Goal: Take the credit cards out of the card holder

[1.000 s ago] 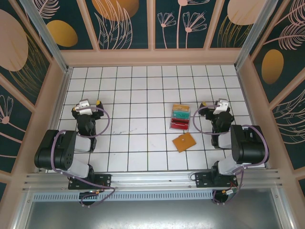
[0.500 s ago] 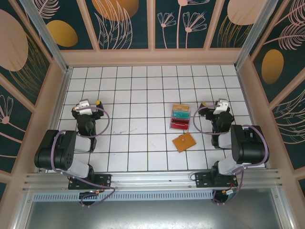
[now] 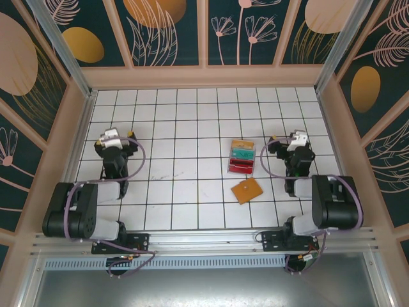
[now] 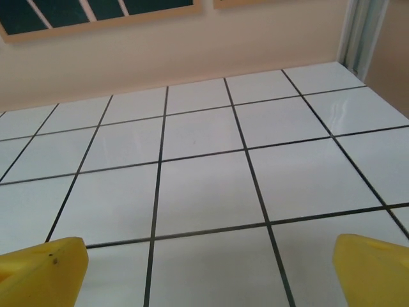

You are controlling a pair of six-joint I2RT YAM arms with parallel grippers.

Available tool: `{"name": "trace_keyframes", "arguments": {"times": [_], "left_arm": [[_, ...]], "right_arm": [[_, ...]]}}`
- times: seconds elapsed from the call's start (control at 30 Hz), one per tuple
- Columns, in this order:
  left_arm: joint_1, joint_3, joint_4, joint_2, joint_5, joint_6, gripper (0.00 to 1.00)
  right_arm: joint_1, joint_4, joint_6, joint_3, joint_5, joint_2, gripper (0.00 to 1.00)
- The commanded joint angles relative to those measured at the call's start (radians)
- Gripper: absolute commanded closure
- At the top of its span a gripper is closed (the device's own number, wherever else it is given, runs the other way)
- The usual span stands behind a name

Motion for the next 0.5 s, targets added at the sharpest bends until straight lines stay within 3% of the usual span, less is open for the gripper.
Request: {"name": "trace_keyframes", "arguments": {"times": [0.0, 0.13, 0.2, 0.33, 0.47], "left_arm": [[0.009, 0.19, -0.382, -0.104, -0.094, -0.109, 0.01], [0.009, 0.408, -0.81, -0.166, -0.125, -0.385, 0.01], [0.009, 0.476, -0.938, -0.177, -0.08, -0.436, 0.01], [0.009, 0.512, -1.048, -0.218, 0.095, -0.499, 0.01], [0.008, 0.461, -1.058, -0.294, 0.231, -0.565, 0.01]], "right_arm": [[0.005, -0.29, 0.108, 0.122, 0.113, -0.135, 0.01], [-0.017, -0.604, 0.322, 0.255, 0.153, -0.25, 0.01], [-0.043, -0.689, 0.402, 0.277, 0.118, -0.298, 0.01], [-0.066, -0.842, 0.522, 0.313, -0.004, -0.376, 0.01], [0.013, -0.975, 0.52, 0.327, -0.053, -0.478, 0.01]]}}
